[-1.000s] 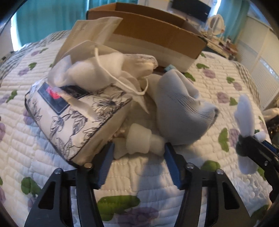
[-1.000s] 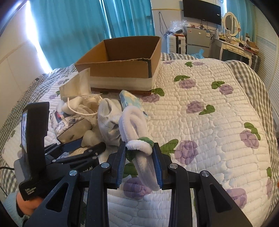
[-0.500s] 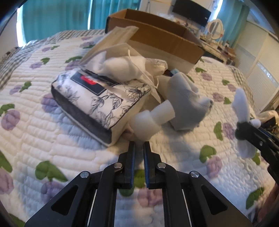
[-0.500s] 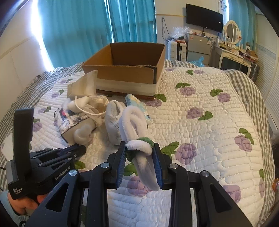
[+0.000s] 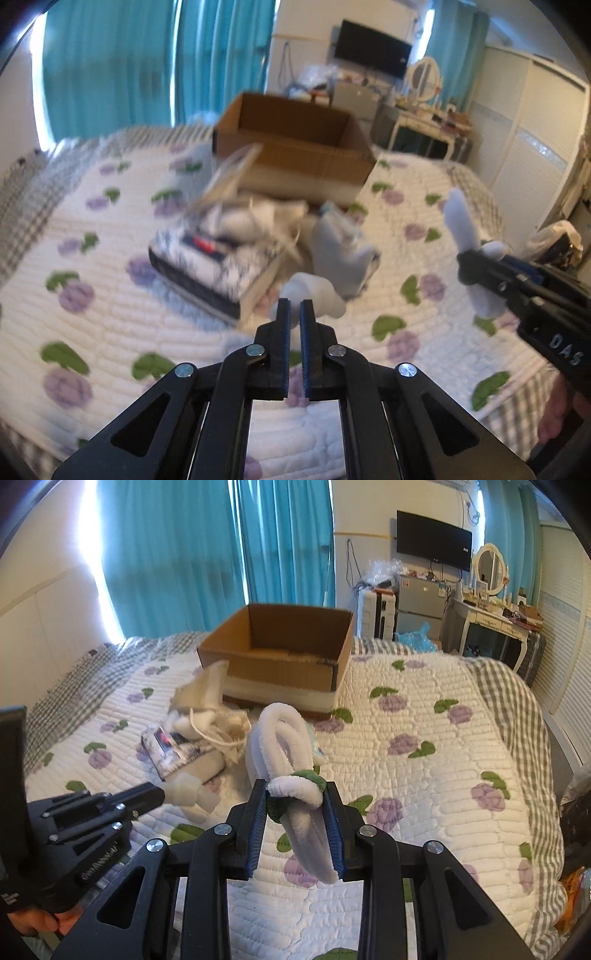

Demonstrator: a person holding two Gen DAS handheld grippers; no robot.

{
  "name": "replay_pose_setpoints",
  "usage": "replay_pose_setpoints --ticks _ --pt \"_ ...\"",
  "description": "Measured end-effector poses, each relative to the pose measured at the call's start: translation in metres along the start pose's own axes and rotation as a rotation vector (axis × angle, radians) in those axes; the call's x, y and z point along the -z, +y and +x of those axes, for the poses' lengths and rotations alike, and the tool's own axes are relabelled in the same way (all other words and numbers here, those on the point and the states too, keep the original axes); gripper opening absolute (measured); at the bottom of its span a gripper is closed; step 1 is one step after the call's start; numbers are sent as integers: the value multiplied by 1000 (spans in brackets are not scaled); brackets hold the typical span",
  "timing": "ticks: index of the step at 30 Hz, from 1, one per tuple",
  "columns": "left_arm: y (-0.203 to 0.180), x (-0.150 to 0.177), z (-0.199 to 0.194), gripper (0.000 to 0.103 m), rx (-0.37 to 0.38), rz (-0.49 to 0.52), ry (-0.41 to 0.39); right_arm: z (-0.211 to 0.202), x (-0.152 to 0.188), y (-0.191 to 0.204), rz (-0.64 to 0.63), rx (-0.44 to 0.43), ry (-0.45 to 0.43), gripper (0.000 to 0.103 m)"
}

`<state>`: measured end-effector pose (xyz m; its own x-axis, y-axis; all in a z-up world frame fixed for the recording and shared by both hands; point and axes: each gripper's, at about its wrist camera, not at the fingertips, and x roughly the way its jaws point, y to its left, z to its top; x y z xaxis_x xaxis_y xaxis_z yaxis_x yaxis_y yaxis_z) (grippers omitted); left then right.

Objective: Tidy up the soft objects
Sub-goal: 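Carry the rolled towel into the cardboard box with the right gripper, then release the towel in the box and bring the right gripper back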

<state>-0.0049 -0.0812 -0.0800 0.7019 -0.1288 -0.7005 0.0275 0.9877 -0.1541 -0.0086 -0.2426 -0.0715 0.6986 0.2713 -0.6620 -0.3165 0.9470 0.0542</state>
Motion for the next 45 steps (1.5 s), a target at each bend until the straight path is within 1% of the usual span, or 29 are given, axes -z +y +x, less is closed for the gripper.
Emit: replay_pose_setpoints --ticks 4,6,9,13,14,15,16,18,20,23,26,29,30,31,32,34,35,36,37,39,41,42,43,45 --pt "-6 -23 -23 2 2 41 -69 -13 -16 2 -15 -4 -38 29" --pt "-9 -39 -32 2 1 57 -104 -20 -30 5 -30 -15 -66 29" --pt "-9 -67 -42 2 -14 71 -166 -29 -58 7 -52 -27 -116 29" --pt "-5 -112 -41 2 2 65 -218 -30 -102 8 -74 -59 -160 29" --pt "-6 -120 -40 2 0 69 -228 -27 -117 9 -79 -67 -173 29" --pt "-6 -134 -36 2 -8 82 -246 -24 -130 9 -85 -69 -183 29" --pt "-6 -141 -33 2 -13 89 -256 -20 -140 10 -92 -67 -189 29" --pt "-6 -163 -21 2 -20 108 -272 -5 -164 10 -101 -66 -193 29" --pt "-5 -180 -6 2 -26 125 -277 18 -184 9 -96 -69 -184 29" --pt "-4 -201 27 2 -62 169 -270 59 -204 1 -57 -93 -149 29" --pt "2 -212 66 2 -72 184 -243 106 -210 -7 -28 -91 -103 29" --pt "12 -218 108 3 -65 187 -196 145 -209 -15 -17 -82 -57 29" --pt "12 -218 114 3 -55 193 -186 160 -209 -17 -15 -79 -39 29" --pt "14 -217 127 4 -46 206 -170 167 -208 -19 -12 -79 -31 29" --pt "14 -216 132 7 -49 213 -167 178 -208 -21 -5 -78 -21 29" --pt "15 -214 144 9 -44 236 -150 189 -205 -27 9 -76 -16 31" --pt "15 -213 146 9 -46 237 -150 191 -203 -31 16 -77 -22 32" --pt "15 -213 147 9 -60 233 -153 192 -203 -33 17 -79 -22 38" --pt "17 -212 148 9 -73 228 -150 191 -202 -33 14 -74 -16 46" --pt "23 -214 149 9 -75 217 -123 185 -201 -35 6 -31 -22 54" --pt "27 -213 144 9 -79 199 -98 171 -202 -35 8 15 -34 54" --pt "29 -212 136 9 -79 196 -99 159 -203 -37 14 22 -43 55" --pt "26 -212 128 9 -79 198 -105 151 -203 -39 21 23 -49 61" --pt "24 -209 104 9 -89 217 -127 130 -204 -39 19 32 -64 68"
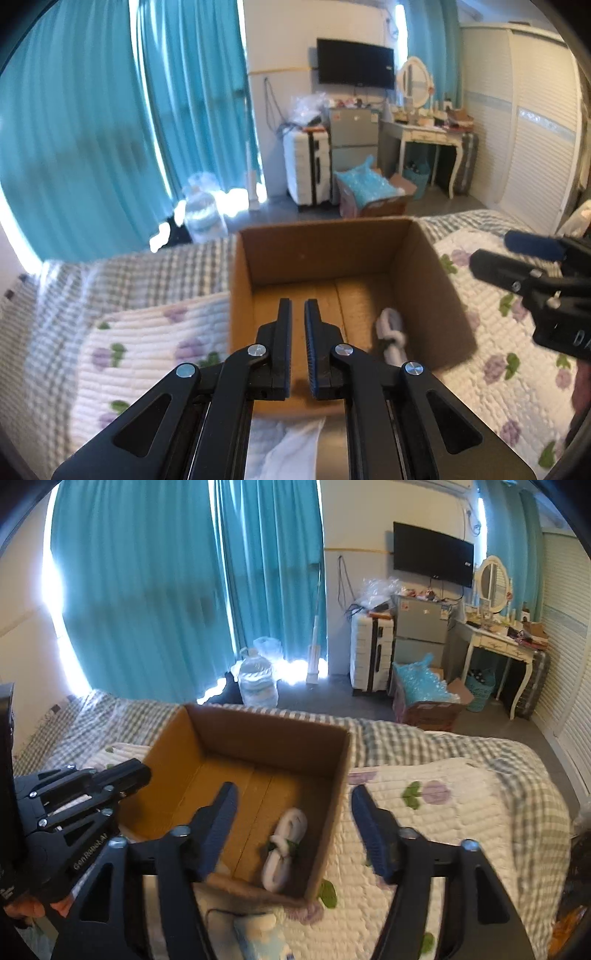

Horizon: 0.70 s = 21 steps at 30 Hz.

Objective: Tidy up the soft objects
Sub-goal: 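Release the towel in the box and bring the right gripper back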

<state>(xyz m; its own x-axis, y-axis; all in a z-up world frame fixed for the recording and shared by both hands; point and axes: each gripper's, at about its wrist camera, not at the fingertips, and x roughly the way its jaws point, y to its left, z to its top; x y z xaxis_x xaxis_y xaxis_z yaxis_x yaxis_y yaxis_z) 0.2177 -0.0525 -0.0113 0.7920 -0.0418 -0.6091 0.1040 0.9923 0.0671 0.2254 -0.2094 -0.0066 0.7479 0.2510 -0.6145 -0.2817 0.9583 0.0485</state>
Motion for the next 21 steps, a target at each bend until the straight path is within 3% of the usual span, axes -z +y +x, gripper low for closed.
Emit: replay_pose_setpoints --ticks 4,6,7,8,12,16,21 --pt "0 -1 -56 12 1 18 -56 -56 0 7 -49 35 -42 73" --pt "1 2 -85 30 7 14 -75 -88 5 12 -71 45 -66 76" --pt "2 4 -97 55 13 11 -87 -99 7 14 -76 46 -74 78" --pt "3 8 -112 73 11 5 -105 -113 11 16 -83 45 -83 80" --pt "2 28 -164 76 -7 -13 -196 -154 31 28 -108 30 -102 82" --pt "5 51 -186 100 -18 -21 -213 -177 59 40 -110 8 -116 87" --pt "14 87 -180 101 -35 -57 -193 -161 100 54 -122 -15 -73 87"
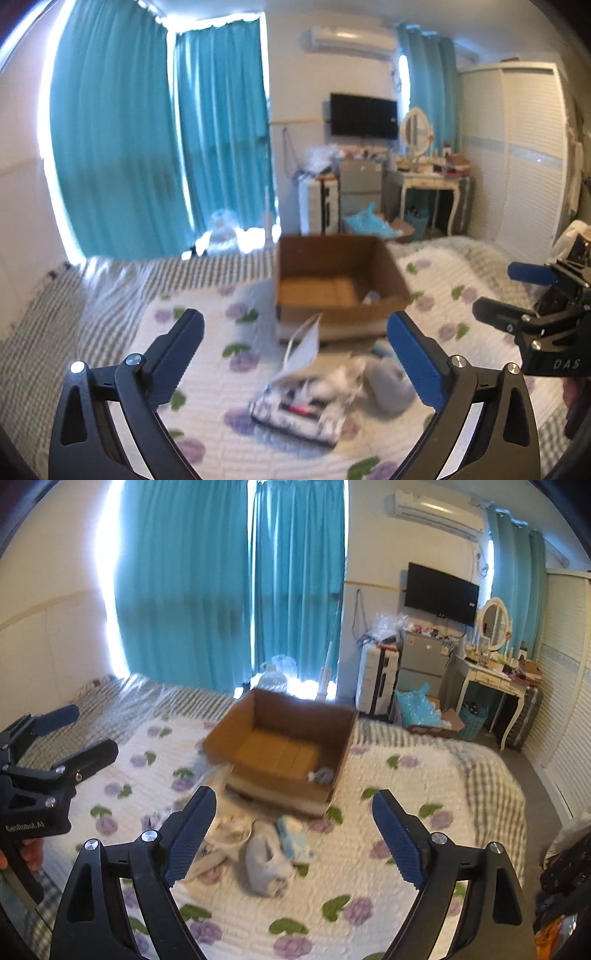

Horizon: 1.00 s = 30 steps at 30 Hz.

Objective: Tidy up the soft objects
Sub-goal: 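Release the towel in the box and bring the right gripper back, then grasp the white face mask with the right gripper and lift it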

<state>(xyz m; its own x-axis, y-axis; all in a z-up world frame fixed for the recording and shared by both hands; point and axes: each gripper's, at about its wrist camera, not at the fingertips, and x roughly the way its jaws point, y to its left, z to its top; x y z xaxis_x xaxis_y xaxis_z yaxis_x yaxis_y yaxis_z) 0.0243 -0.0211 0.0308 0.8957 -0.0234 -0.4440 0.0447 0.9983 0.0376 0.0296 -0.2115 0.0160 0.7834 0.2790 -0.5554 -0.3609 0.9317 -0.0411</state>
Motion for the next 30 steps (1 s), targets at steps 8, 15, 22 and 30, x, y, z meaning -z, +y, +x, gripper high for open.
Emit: replay_pose_setpoints --ticks 8,15,22,30 --pt "17 68 57 101 -45 -49 133 73 45 26 -20 -58 130 87" --pt "14 99 103 99 -6 -30 213 118 61 32 -39 -68 170 87" --pt "-5 109 130 55 83 24 276 135 66 22 -8 -76 181 87" --pt "-3 111 126 0 129 10 288 127 70 13 23 -62 180 87"
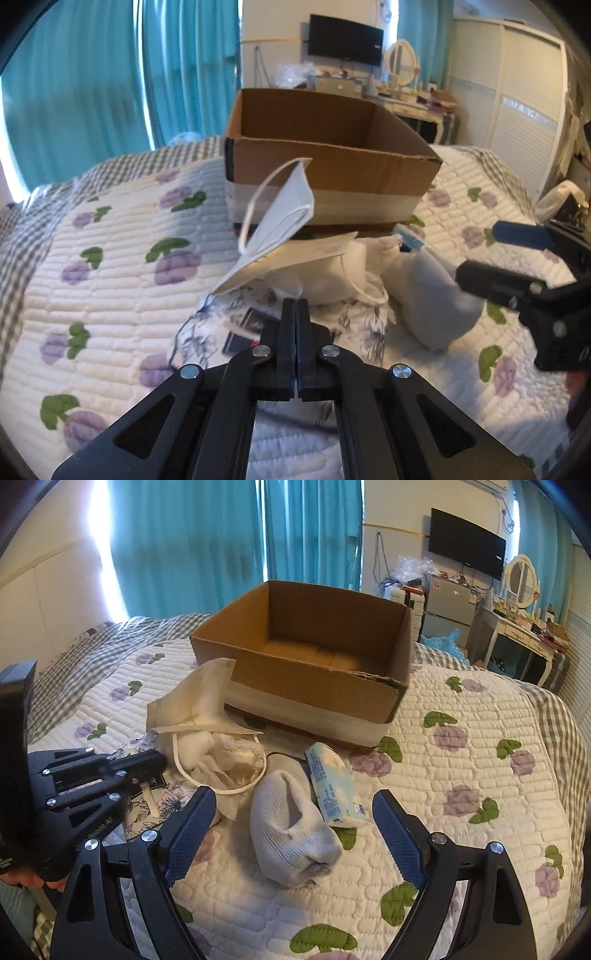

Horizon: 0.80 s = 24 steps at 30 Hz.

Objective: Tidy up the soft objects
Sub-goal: 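Grasp the white face mask with the right gripper and lift it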

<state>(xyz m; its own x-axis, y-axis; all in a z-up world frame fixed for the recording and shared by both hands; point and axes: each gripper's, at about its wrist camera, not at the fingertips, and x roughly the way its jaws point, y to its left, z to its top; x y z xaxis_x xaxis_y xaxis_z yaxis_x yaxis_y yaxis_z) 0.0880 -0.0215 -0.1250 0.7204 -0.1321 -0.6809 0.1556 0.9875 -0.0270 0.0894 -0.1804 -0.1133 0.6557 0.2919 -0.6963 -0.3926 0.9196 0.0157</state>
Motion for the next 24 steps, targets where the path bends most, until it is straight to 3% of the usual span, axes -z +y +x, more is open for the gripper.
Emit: replay_pose_setpoints --ticks 10,13,21,23,24 --pt "15 7 -47 0 5 -41 -60 -21 -4 12 -17 15 -24 87" --pt "21 8 -48 5 -22 -48 -63 -16 -7 24 -45 -14 -21 87" --pt "43 15 -27 6 -95 -110 6 21 -15 45 -79 -46 32 86" --pt "48 17 -21 6 -94 -129 27 27 -16 52 -98 -71 38 76" --pt "49 17 -20 6 -89 -134 31 29 -15 56 -111 -80 45 64"
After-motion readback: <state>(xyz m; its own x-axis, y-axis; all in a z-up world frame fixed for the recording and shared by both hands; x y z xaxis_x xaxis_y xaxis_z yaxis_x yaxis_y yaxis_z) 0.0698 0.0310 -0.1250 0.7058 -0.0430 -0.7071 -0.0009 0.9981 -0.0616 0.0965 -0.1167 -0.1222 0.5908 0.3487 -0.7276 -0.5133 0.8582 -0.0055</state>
